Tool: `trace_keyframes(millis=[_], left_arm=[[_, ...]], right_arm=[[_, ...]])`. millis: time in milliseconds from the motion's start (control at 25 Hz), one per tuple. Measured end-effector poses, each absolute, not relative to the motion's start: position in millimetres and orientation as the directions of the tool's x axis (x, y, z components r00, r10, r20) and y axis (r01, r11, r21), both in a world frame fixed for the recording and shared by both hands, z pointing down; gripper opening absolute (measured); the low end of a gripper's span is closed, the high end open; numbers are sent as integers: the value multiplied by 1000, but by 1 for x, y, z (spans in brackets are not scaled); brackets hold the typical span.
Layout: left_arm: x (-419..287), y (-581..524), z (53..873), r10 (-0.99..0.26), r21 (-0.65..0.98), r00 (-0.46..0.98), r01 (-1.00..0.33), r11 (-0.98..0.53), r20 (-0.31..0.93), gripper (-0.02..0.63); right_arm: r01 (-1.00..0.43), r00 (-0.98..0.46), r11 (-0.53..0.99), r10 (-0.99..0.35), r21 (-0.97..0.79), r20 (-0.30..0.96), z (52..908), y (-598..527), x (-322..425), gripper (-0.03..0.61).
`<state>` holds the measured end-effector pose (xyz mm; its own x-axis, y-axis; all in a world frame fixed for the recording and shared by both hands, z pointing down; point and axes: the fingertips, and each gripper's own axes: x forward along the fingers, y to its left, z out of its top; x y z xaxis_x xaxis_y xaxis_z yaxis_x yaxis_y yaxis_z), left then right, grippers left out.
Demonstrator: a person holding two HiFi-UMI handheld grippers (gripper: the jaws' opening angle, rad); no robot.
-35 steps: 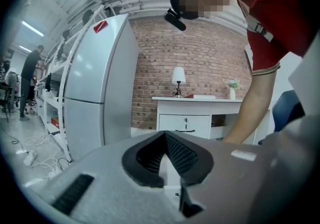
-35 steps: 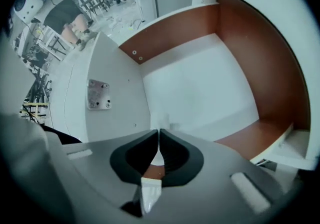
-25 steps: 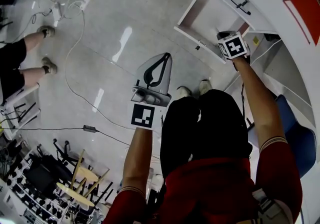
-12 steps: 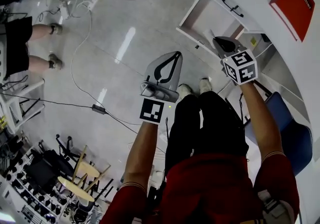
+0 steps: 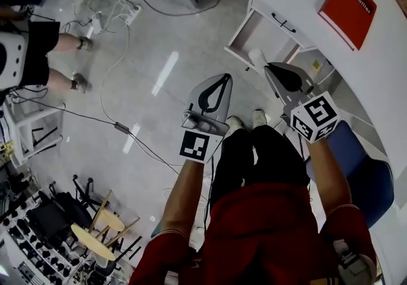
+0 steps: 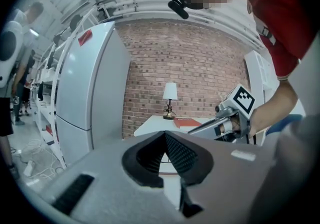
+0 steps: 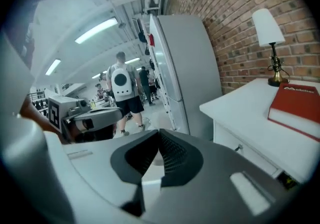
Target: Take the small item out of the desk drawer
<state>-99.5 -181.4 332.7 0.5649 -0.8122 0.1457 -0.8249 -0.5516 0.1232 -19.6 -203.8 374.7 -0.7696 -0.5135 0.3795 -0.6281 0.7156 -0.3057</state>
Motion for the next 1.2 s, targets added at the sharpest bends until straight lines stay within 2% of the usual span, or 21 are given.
trace_keyframes(millis=[520,920,1200], left_arm=[[-76,-129,185,-811,93,584,-807,-583,-20,3],[-80,-84,136,-819,69,567,-817,-573,-86,3],[-76,-74,110,-807,36,577,-810,-585,-126,2]], right_arm=[[-468,-875,831,-483,-302,26,202,-129,-14,18],[-423,-877,860,-468,-287,-110,144,-85,0,17],[-411,-878,871,-457,-268,-139,126,-68,-1,17]])
